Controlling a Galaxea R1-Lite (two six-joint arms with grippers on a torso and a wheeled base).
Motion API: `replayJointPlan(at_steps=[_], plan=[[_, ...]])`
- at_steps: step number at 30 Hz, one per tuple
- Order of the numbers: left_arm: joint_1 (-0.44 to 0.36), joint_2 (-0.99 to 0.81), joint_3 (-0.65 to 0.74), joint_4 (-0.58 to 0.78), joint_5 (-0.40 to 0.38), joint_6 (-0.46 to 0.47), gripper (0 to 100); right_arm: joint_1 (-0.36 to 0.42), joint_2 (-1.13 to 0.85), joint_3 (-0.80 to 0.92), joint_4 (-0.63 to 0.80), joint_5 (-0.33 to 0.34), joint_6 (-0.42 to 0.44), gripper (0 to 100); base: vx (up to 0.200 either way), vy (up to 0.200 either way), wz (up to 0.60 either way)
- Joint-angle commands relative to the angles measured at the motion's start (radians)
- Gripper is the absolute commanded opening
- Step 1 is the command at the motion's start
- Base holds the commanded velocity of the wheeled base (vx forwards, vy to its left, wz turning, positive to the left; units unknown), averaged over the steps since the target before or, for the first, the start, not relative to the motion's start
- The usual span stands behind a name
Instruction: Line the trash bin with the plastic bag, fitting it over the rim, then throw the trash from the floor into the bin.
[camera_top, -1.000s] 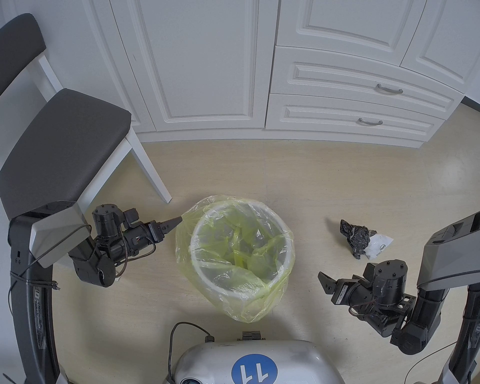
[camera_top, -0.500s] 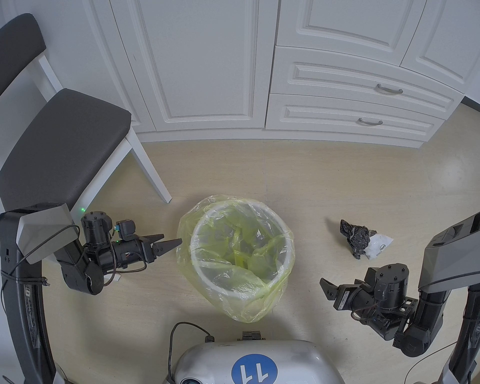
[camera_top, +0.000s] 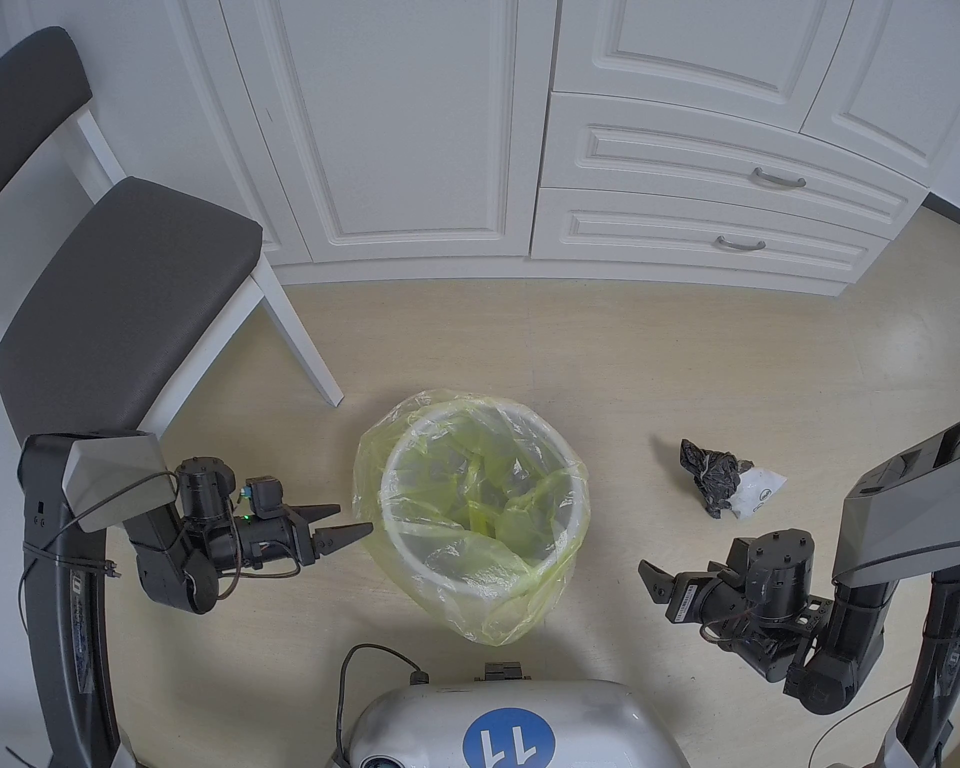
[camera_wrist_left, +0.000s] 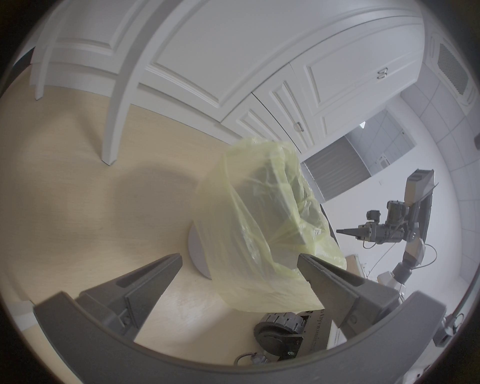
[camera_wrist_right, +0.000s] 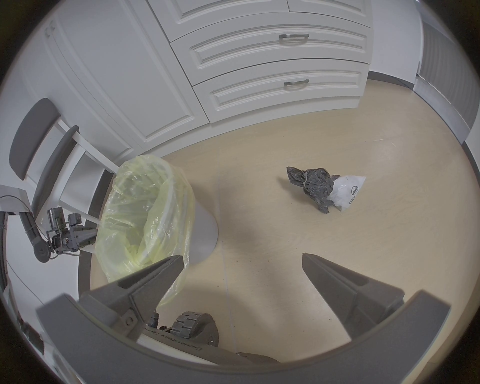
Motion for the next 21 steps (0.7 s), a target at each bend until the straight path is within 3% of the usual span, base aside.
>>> replayJointPlan(at_steps=[1, 11, 15, 21], plan=[[-0.023, 0.053, -0.018, 0.004, 0.002, 0.011, 100, 0.001, 0.005, 0.001, -0.018, 0.0, 0.0, 100, 0.0, 0.0, 0.0], [-0.014, 0.102, -0.089, 0.025, 0.012, 0.008, 100, 0.001, 0.007, 0.001, -0.018, 0.0, 0.0, 100, 0.0, 0.0, 0.0], [-0.02, 0.118, -0.139, 0.111, 0.061, 0.009, 100, 0.001, 0.013, 0.001, -0.018, 0.002, 0.0, 100, 0.0, 0.0, 0.0], [-0.027, 0.144, -0.185, 0.136, 0.141, 0.009, 100, 0.001, 0.028, 0.0, -0.018, 0.002, 0.0, 100, 0.0, 0.0, 0.0]])
